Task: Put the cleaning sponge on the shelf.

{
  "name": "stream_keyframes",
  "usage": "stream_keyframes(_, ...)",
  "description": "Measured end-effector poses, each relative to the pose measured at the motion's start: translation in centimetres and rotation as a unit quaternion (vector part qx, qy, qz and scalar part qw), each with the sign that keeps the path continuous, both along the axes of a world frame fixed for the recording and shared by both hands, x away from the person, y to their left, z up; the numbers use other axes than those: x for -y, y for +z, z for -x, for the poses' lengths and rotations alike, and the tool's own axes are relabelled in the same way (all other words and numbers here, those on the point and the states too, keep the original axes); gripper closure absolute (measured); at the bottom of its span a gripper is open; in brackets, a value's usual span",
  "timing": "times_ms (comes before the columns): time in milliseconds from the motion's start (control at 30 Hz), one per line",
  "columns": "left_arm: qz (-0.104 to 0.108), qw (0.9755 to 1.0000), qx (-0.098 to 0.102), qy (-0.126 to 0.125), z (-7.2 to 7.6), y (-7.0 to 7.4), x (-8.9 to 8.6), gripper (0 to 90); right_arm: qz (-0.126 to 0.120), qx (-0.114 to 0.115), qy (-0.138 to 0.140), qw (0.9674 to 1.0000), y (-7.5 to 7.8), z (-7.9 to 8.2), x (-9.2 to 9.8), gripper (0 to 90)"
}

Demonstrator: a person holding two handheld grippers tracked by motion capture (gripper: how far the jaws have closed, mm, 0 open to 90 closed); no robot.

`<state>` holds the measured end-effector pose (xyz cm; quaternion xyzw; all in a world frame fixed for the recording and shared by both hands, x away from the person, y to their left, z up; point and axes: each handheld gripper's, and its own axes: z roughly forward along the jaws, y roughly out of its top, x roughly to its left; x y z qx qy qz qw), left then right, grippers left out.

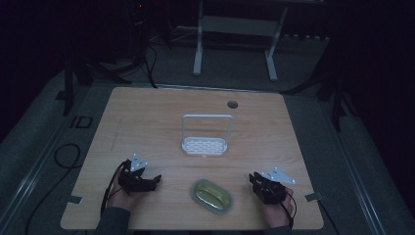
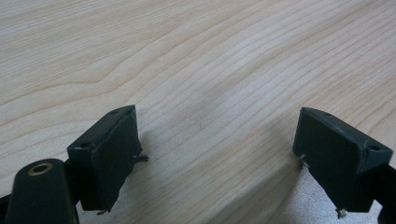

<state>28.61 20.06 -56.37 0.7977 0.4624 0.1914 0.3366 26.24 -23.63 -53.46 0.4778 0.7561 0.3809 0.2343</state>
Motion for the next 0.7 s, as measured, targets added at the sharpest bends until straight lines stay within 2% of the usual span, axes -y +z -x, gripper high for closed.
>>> stream_keyframes(233,0.0,1.0,0.0,0.0,0.0,0.0,0.0,14.6,-0.011,-0.002,0.037,0.9993,0.7,1.2,-0.7,88.9)
stream_keyframes(433,0.0,1.0,0.0,0.0,0.0,0.0,0.0,14.6,-0.03,0.01,0.064,0.9974,1.8,2.4,-1.6,89.5)
stream_keyframes(567,0.0,1.0,0.0,0.0,0.0,0.0,0.0,14.6,-0.031,0.015,0.086,0.9957,2.3,2.9,-2.5,89.6)
stream_keyframes(700,0.0,1.0,0.0,0.0,0.0,0.0,0.0,14.6,-0.031,0.019,0.116,0.9926,2.8,3.6,-3.8,89.7)
